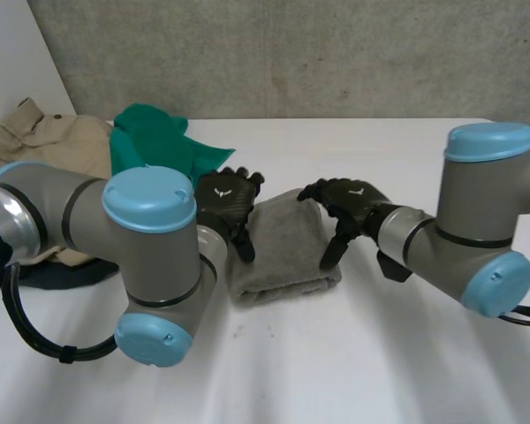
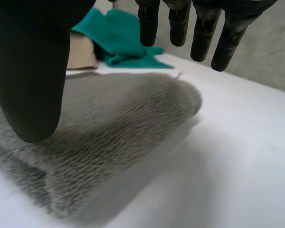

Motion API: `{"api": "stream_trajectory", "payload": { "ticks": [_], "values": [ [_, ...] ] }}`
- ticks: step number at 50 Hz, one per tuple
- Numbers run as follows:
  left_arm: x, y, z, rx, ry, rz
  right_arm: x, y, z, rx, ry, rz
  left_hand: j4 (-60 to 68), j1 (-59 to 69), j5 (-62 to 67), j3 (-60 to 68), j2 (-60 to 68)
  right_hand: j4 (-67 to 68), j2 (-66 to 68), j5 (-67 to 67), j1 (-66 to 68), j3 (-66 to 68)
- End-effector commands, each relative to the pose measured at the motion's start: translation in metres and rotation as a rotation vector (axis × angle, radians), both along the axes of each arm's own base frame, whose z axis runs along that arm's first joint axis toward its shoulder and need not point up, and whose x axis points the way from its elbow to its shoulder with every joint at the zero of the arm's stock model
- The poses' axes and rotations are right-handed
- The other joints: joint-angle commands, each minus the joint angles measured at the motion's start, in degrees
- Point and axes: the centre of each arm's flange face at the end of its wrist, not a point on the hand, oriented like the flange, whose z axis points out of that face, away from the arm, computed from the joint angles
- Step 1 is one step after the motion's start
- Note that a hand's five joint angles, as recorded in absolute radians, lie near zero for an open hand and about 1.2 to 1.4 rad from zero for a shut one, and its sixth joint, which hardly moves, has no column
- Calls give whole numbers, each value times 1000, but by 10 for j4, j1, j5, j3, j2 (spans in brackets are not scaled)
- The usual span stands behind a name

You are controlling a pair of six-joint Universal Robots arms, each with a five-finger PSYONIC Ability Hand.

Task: Fold the laundry.

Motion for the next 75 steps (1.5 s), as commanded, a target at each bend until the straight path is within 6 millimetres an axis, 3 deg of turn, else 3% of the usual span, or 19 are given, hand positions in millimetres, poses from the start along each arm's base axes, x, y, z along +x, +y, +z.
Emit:
{"api": "stream_trajectory", "payload": {
  "ticks": [1,8,14,18,22,25,29,36,45,50,52,55,57,65,70,73,75],
  "values": [
    [3,2,-27,40,-119,-9,14,2,-25,62,59,35,6,8,-5,2,6,-34,-25,-36,-14,-22],
    [-1,1,-51,89,-146,-64,10,-9,-39,-29,225,4,10,11,-2,6,9,-34,-25,-36,-14,-22],
    [-3,-3,-42,75,-120,-97,8,-8,-25,-90,263,-11,16,18,5,12,16,-34,-25,-36,-14,-22],
    [-4,-5,-24,50,-84,-131,5,1,4,-112,185,-36,11,13,0,7,11,-34,-25,-36,-14,-22],
    [1,-5,34,-50,13,-193,-3,9,22,-127,40,-99,16,18,5,12,16,-34,-25,-36,-14,-22],
    [4,-1,69,-109,66,-263,-11,14,19,-111,-6,-132,23,25,12,19,22,-34,-25,-36,-14,-22],
    [14,2,89,-97,82,-344,-25,20,0,-34,6,-161,26,28,15,22,26,-34,-25,-36,-14,-22],
    [23,9,92,-14,81,-472,-26,38,-30,65,11,-119,21,23,10,17,21,-34,-25,-36,-14,-22],
    [25,12,86,16,78,-500,-11,30,-50,95,-72,-99,18,20,7,14,17,-34,-25,-36,-14,-22],
    [25,12,86,16,80,-501,6,22,-56,71,-84,-81,15,16,3,11,14,169,177,166,188,180],
    [25,12,85,20,80,-499,9,14,-59,58,-87,-92,15,16,3,11,14,360,368,357,379,371],
    [26,12,84,21,79,-498,12,7,-60,41,-86,-106,16,18,5,12,16,492,500,489,511,504],
    [26,12,83,26,78,-499,13,-1,-61,29,-86,-119,15,16,3,11,14,666,674,663,685,678],
    [27,12,82,22,75,-495,8,-18,-42,-43,-96,-166,15,16,3,11,14,666,675,664,686,678],
    [28,9,82,21,78,-489,-24,-44,-33,-75,-71,-234,15,16,3,11,14,666,675,664,686,678],
    [28,7,84,12,82,-484,-25,-37,-41,-58,-17,-200,15,16,3,11,14,147,156,144,166,159],
    [28,6,84,5,85,-484,-27,-32,-44,-27,4,-189,15,16,3,11,14,82,90,79,101,93]
  ]
}}
